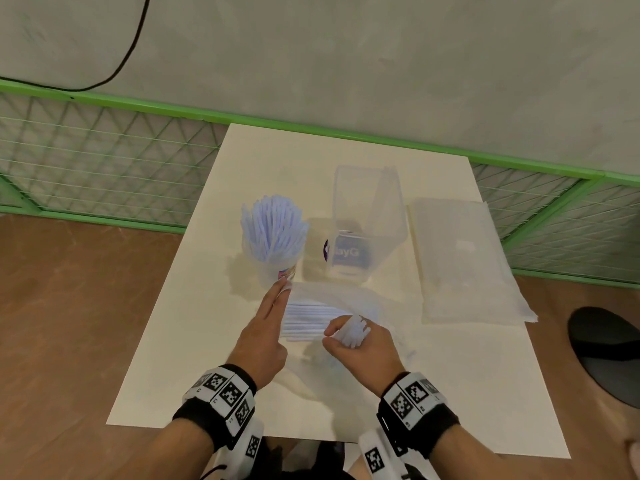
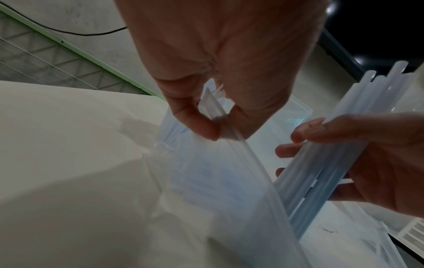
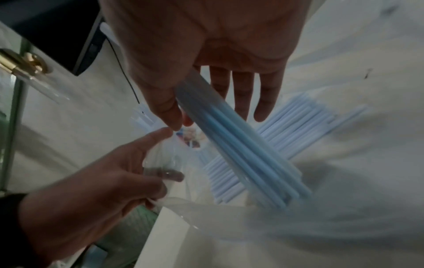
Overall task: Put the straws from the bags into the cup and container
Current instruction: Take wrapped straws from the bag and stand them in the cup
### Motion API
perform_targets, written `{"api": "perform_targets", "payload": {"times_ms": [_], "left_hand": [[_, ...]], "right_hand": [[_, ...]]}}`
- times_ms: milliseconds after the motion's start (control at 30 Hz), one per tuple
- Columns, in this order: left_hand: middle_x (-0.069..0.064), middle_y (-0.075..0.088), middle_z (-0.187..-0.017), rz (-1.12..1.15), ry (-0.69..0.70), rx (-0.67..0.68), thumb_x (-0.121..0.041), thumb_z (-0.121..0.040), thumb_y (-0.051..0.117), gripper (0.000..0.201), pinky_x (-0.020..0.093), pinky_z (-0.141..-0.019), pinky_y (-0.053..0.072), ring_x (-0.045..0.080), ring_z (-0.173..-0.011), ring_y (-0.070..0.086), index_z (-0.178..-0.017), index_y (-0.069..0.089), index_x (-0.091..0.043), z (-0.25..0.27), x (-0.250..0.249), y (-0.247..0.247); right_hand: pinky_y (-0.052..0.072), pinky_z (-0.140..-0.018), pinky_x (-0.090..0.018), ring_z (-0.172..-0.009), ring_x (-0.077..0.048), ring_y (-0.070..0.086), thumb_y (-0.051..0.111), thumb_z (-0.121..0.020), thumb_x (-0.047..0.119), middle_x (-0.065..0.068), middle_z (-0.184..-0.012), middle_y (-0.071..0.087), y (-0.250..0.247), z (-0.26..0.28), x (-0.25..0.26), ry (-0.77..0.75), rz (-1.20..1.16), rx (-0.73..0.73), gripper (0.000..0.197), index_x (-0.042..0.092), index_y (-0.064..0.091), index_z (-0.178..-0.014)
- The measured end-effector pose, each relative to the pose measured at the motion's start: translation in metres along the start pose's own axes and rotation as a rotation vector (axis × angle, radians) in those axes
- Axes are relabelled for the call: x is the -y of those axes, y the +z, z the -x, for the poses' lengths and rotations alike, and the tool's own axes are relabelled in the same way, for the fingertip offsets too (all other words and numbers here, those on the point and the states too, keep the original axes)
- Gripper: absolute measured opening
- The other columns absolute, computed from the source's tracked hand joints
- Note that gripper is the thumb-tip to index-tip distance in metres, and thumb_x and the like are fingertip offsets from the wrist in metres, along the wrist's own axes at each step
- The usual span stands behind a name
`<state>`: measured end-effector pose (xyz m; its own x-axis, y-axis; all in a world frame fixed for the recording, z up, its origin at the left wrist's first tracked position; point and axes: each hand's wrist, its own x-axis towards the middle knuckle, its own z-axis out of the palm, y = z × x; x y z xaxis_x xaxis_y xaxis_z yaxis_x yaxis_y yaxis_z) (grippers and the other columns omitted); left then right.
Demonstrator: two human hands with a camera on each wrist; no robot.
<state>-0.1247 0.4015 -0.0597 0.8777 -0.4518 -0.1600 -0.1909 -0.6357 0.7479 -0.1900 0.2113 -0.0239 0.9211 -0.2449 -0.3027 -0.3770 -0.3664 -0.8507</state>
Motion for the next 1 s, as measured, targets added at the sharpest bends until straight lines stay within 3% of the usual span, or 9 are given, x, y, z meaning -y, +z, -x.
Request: {"api": "perform_targets", "payload": {"times_ms": [100, 167, 200, 267, 400, 533, 767, 900, 1000], "left_hand": [[-0.027, -0.006, -0.159, -0.002, -0.005, 0.002, 0.016, -0.071, 0.05, 0.103, 0.001, -0.061, 0.037, 0.017, -0.125, 0.049, -0.155, 0.011, -0.028, 0.001, -0.001, 0.001], [-0.028, -0.007, -0.158, -0.01, -0.008, -0.003, 0.016, -0.071, 0.05, 0.103, 0.003, -0.059, 0.038, 0.016, -0.124, 0.05, -0.155, 0.011, -0.029, 0.001, -0.001, 0.001], [-0.029, -0.007, -0.158, -0.01, -0.008, -0.004, 0.016, -0.071, 0.051, 0.104, 0.003, -0.058, 0.038, 0.016, -0.124, 0.05, -0.155, 0.011, -0.029, 0.001, -0.001, 0.0], [-0.03, -0.007, -0.157, 0.001, -0.004, -0.005, 0.016, -0.071, 0.051, 0.105, 0.002, -0.06, 0.038, 0.014, -0.125, 0.049, -0.155, 0.01, -0.03, 0.001, -0.001, -0.001], [-0.031, -0.006, -0.157, 0.006, -0.005, -0.006, 0.017, -0.069, 0.05, 0.107, 0.004, -0.061, 0.037, 0.014, -0.121, 0.05, -0.155, 0.01, -0.032, 0.001, 0.001, -0.001], [-0.034, -0.008, -0.156, 0.002, -0.003, -0.002, 0.016, -0.068, 0.05, 0.107, 0.004, -0.057, 0.037, 0.013, -0.116, 0.052, -0.155, 0.01, -0.032, 0.001, 0.003, 0.0], [-0.033, -0.008, -0.156, -0.008, 0.01, -0.002, 0.015, -0.069, 0.052, 0.105, 0.002, -0.057, 0.037, 0.015, -0.122, 0.05, -0.155, 0.011, -0.031, -0.001, 0.0, -0.002], [-0.035, -0.01, -0.154, -0.009, 0.01, -0.004, 0.016, -0.069, 0.05, 0.106, 0.004, -0.056, 0.039, 0.015, -0.118, 0.052, -0.155, 0.011, -0.031, 0.0, -0.001, -0.002], [-0.039, -0.011, -0.151, -0.009, 0.016, -0.009, 0.016, -0.069, 0.05, 0.106, 0.005, -0.057, 0.04, 0.015, -0.119, 0.052, -0.155, 0.011, -0.03, -0.001, -0.002, -0.002]], "right_hand": [[0.052, -0.071, -0.023, -0.081, -0.017, 0.067, 0.073, -0.076, 0.017, -0.004, -0.087, 0.072, 0.001, -0.001, 0.003, 0.011, -0.017, -0.02, 0.002, 0.018, 0.072, -0.075], [0.05, -0.076, -0.033, -0.087, -0.028, 0.062, 0.072, -0.079, 0.014, -0.017, -0.091, 0.067, 0.002, 0.001, 0.004, -0.035, -0.037, -0.021, 0.016, 0.0, 0.065, -0.077], [0.049, -0.076, -0.033, -0.087, -0.028, 0.061, 0.073, -0.08, 0.013, -0.018, -0.091, 0.066, 0.002, 0.003, 0.005, -0.04, -0.072, -0.032, 0.019, -0.003, 0.063, -0.077], [0.049, -0.076, -0.024, -0.086, -0.02, 0.065, 0.076, -0.08, 0.013, -0.008, -0.091, 0.071, 0.001, 0.006, 0.007, -0.023, -0.183, -0.07, 0.014, 0.003, 0.067, -0.076], [0.052, -0.085, -0.022, -0.093, -0.013, 0.068, 0.071, -0.088, 0.01, 0.003, -0.094, 0.074, -0.002, 0.008, 0.007, -0.065, -0.299, -0.105, 0.006, 0.015, 0.073, -0.086], [0.047, -0.076, -0.012, -0.086, -0.005, 0.067, 0.065, -0.094, 0.018, 0.012, -0.089, 0.071, -0.007, 0.01, 0.01, -0.197, -0.129, -0.079, 0.006, 0.023, 0.069, -0.092], [0.044, -0.066, -0.009, -0.074, -0.001, 0.065, 0.062, -0.092, 0.038, 0.018, -0.079, 0.069, -0.026, 0.006, 0.01, -0.226, 0.245, -0.028, 0.007, 0.035, 0.066, -0.087], [0.04, -0.064, -0.007, -0.071, -0.001, 0.062, 0.061, -0.094, 0.029, 0.018, -0.076, 0.066, -0.032, 0.005, 0.012, -0.189, 0.202, -0.045, 0.013, 0.031, 0.065, -0.082], [0.048, -0.07, -0.019, -0.077, -0.006, 0.065, 0.063, -0.092, 0.031, 0.011, -0.082, 0.07, -0.03, 0.005, 0.018, -0.121, 0.017, -0.09, 0.013, 0.027, 0.065, -0.08]]}}
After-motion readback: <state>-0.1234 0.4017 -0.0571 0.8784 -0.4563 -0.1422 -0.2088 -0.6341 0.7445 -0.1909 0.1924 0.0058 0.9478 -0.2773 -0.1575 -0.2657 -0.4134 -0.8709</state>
